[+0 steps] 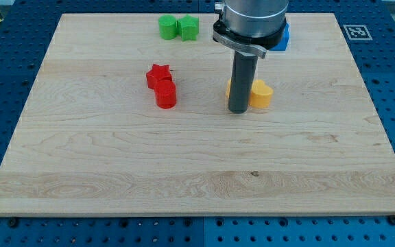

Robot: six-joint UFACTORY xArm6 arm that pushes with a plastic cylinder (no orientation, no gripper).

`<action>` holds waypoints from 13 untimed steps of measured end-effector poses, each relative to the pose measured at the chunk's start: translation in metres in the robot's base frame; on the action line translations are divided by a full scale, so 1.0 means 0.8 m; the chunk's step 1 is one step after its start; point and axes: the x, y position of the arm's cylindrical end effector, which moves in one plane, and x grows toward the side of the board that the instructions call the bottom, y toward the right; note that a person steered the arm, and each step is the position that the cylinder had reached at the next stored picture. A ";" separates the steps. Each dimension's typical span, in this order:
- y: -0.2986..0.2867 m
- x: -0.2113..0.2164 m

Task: Push the red circle up and down a bit

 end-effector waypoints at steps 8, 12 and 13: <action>-0.164 0.024; -0.086 -0.055; -0.055 -0.076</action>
